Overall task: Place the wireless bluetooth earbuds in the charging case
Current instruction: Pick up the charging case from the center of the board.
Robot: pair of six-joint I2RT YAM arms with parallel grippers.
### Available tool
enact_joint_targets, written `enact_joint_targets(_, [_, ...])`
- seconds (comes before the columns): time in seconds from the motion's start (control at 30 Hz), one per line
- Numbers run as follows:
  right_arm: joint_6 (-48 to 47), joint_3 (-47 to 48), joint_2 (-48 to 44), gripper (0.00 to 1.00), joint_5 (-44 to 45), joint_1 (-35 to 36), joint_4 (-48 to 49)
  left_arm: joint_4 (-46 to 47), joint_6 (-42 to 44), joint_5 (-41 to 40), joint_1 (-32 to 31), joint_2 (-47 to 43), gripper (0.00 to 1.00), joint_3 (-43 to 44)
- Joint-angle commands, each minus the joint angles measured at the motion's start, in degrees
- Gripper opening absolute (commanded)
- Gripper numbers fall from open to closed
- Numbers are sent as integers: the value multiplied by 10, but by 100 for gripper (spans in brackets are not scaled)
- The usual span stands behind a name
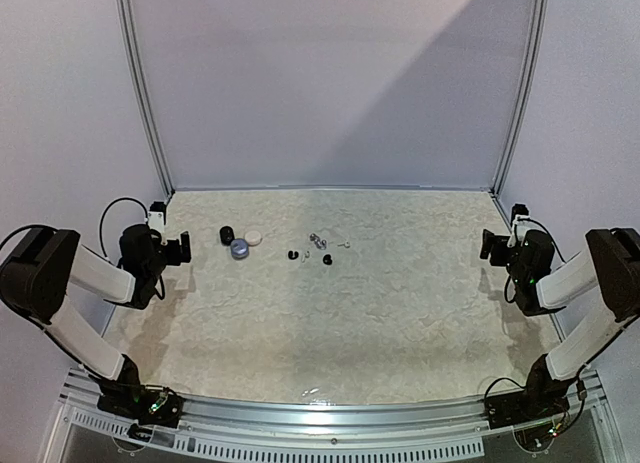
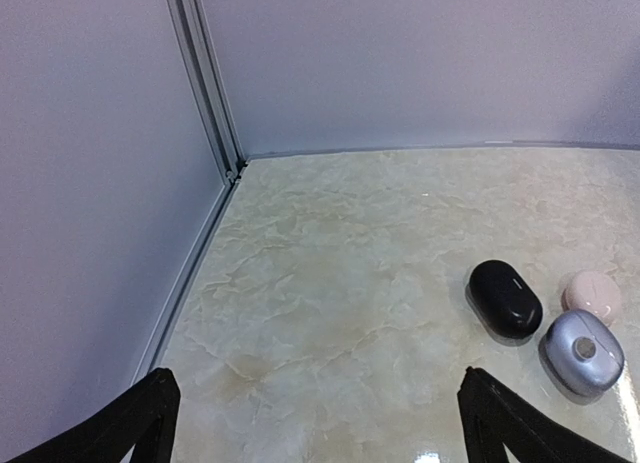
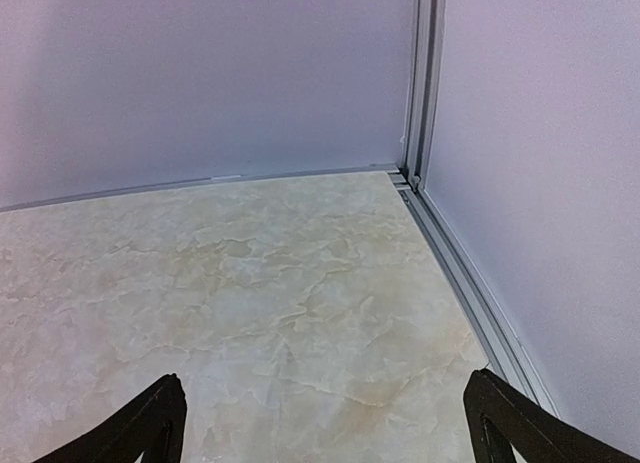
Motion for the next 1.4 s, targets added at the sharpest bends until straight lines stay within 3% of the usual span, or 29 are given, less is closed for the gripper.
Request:
enact_joint_targets(0.0, [14,54,-25,99,44,-2,-124,8,5,6,-4,6,99,7])
enact_joint_targets(0.13, [29,180,-77,99,36,-2,-349,15,9,13,-4,3,99,2])
enact_joint_targets(0.2, [42,236,-87,99,25,-2,-434,-44,27,72,-3,-34,99,12])
enact_joint_targets(0.33, [60,324,-97,99,-60,-2,-561,-368,109,260,-8,-92,99,184])
enact_joint_targets(0.43, [74,351,-97,99,-142,-2,-586,-600,120,247,-29,-51,99,333])
enact_joint_targets(0.53, [121,385,-78,94,-158,2,-631,-857,221,309,-41,25,99,487])
enact_joint_targets(0.63, [139,423,-50,93,-138,32,-677,-1009,284,359,-53,97,99,599])
enact_joint_targets(0.77, [140,487,-4,94,-114,77,-742,-1159,324,310,-106,216,99,733])
enact_joint_targets(0.87, [144,519,30,96,-102,117,-770,-1201,320,265,-124,280,99,806])
enact_joint_targets(1.17, [156,572,94,98,-110,187,-788,-1188,290,207,-125,427,96,956])
enact_joint_targets(1.37, [160,581,104,99,-98,205,-797,-1190,304,220,-124,442,93,927])
